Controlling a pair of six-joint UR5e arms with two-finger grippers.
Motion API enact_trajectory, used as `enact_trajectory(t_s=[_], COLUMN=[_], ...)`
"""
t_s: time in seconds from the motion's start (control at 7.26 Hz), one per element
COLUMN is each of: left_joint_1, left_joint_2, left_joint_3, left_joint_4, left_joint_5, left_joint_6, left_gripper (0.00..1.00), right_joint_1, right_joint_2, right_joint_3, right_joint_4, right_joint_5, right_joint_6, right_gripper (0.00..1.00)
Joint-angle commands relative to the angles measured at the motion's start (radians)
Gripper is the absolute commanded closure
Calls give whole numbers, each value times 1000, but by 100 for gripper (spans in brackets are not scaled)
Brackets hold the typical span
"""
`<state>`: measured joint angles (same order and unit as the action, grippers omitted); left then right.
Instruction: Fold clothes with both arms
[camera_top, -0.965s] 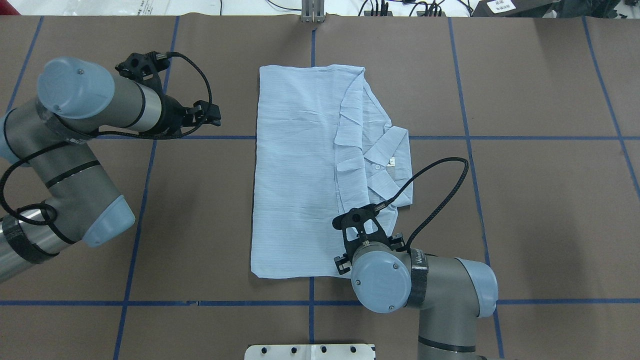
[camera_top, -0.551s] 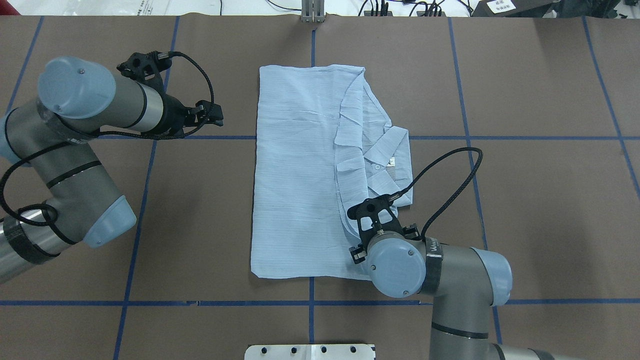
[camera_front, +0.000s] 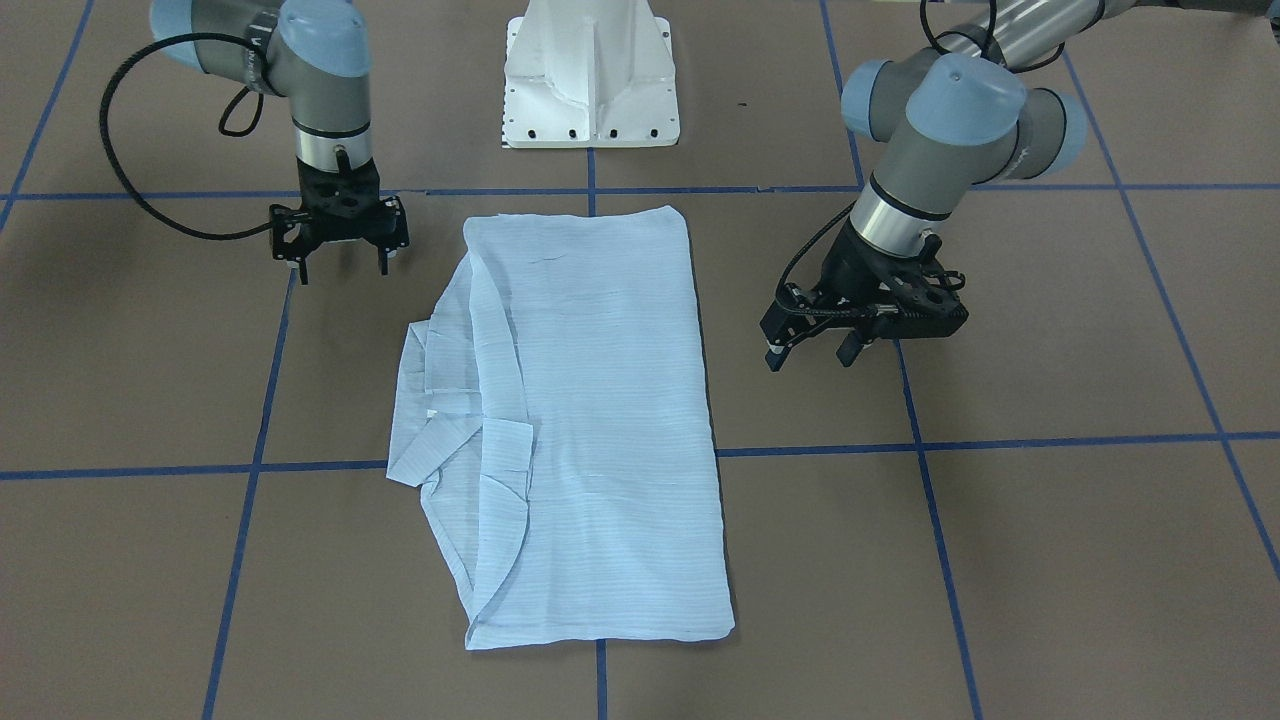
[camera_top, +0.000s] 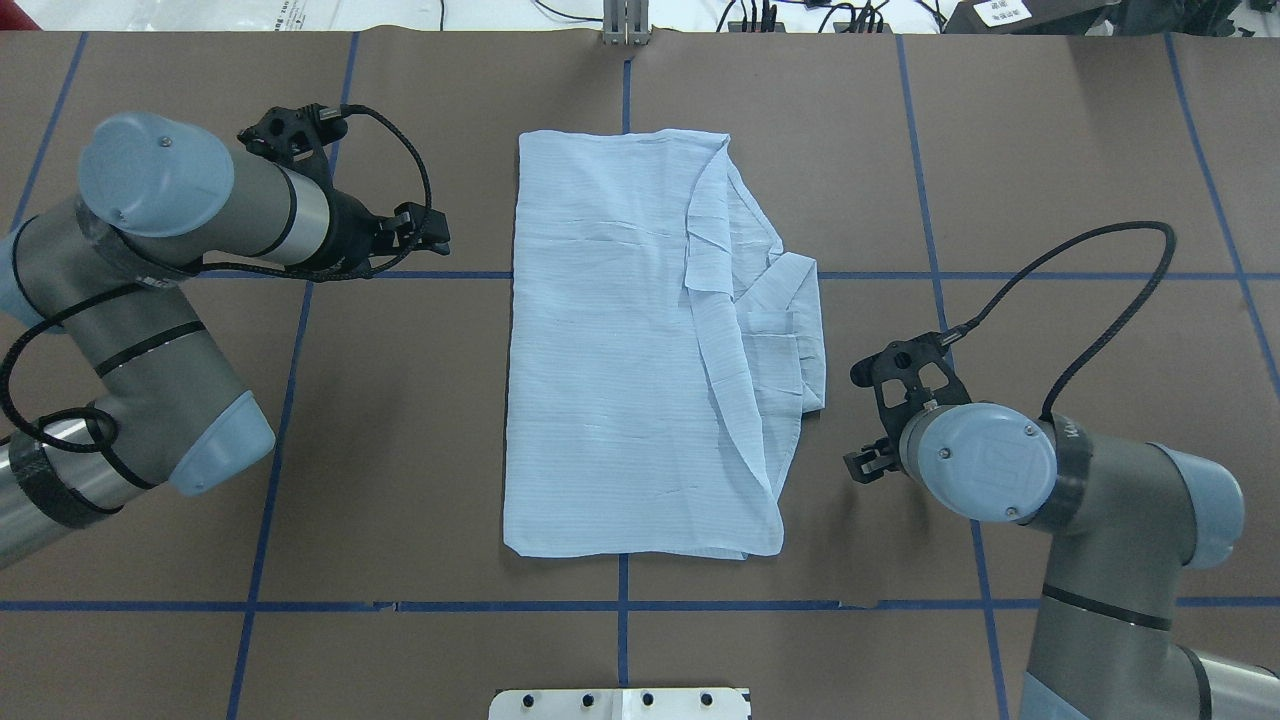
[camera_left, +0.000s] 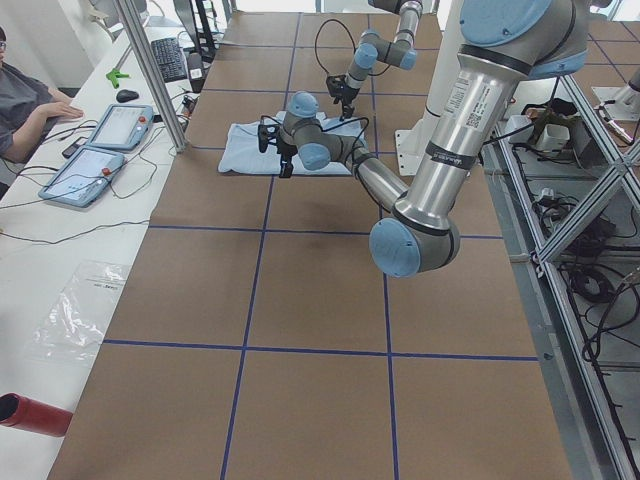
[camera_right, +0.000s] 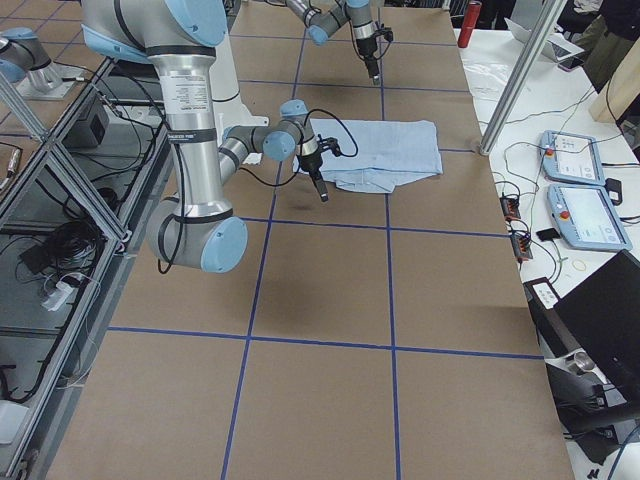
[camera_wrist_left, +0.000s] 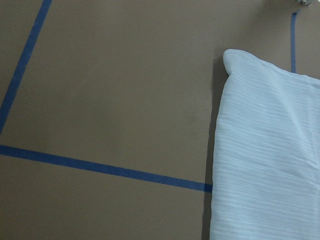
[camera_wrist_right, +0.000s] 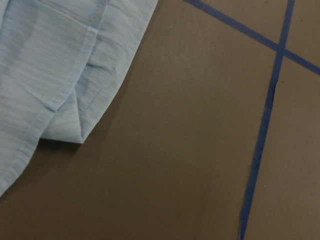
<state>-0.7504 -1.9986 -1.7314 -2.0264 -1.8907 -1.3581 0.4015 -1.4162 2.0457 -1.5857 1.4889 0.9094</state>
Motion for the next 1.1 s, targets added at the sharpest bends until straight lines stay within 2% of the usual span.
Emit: enact_trajectory(t_s=[0.0, 0.14, 0.55, 0.69, 0.96], left_joint_1=[0, 5, 5, 6, 13], left_joint_2=[-3, -5, -5, -5, -5], left_joint_3=[3, 6, 13, 15, 15], left_joint_4=[0, -1, -9, -12, -12], left_joint_5=[-1, -1, -1, -1, 1], left_joint_6=[1, 2, 4, 4, 2], left_gripper=[0, 0, 0, 0, 0], right_joint_1=[66, 77, 83, 67, 39], right_joint_2=[114, 251, 442, 469, 464], right_joint_3=[-11, -89, -302, -359, -383], right_joint_4=[-2, -8, -2, -3, -3], right_joint_5=[30, 30, 21, 21, 19], right_joint_6=[-27, -21, -26, -26, -24], right_gripper=[0, 0, 0, 0, 0])
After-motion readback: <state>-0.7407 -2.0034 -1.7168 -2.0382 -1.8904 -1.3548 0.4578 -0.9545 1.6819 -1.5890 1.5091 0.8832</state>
